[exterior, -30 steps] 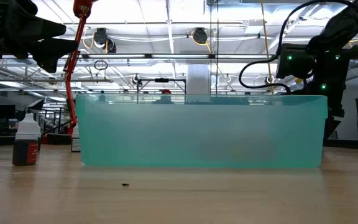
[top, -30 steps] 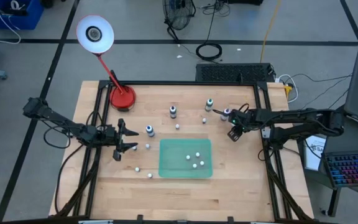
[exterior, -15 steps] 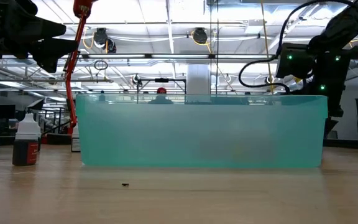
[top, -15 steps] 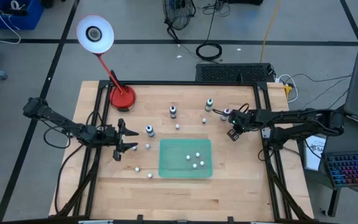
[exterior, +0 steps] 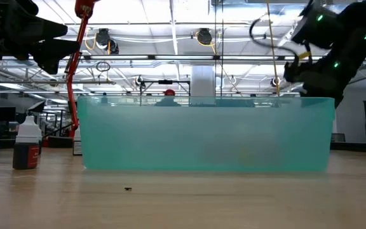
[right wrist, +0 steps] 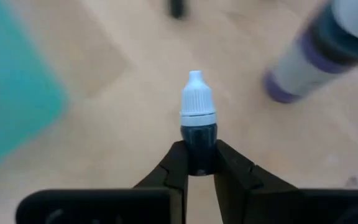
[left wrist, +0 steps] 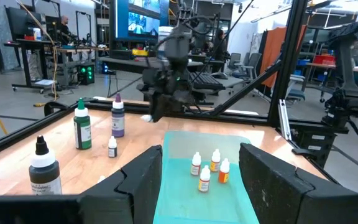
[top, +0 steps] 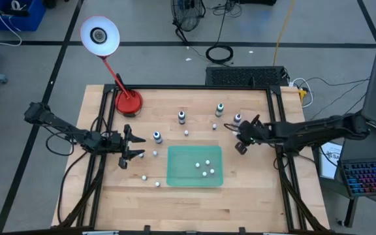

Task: Pick & Place food coloring
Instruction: Put the small purple food coloring bottle into the green bin

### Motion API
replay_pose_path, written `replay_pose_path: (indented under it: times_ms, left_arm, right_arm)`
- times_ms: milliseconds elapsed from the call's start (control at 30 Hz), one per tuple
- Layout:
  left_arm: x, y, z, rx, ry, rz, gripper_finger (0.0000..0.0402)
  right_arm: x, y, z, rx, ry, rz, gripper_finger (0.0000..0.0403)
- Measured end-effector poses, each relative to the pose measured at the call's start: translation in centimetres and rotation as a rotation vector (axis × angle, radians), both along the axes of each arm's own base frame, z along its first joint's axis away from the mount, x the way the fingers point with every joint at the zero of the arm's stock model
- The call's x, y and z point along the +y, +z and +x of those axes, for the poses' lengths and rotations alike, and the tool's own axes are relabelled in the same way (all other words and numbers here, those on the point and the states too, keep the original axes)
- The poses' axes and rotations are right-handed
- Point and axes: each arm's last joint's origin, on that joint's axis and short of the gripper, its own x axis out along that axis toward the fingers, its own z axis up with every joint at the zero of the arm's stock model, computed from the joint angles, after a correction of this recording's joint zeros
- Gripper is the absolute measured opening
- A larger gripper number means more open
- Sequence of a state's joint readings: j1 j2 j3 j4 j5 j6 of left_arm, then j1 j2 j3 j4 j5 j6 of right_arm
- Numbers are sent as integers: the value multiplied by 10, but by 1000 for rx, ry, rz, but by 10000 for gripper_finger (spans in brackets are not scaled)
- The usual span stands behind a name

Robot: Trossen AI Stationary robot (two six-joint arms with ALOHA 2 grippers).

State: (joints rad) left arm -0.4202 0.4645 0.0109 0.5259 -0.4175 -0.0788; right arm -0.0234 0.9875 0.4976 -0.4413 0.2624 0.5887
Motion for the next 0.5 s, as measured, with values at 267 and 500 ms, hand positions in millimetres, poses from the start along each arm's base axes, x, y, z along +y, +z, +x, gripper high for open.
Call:
replay_pose_path:
  times_ms: [267, 500]
  left_arm:
    - [0, 0, 0, 0, 0, 0, 214]
    - [1, 7, -1, -71, 28, -13, 214]
  right_arm:
    - [47, 27, 7, -319, 186, -105, 38]
    - [70, 29, 23, -427, 288, -280, 38]
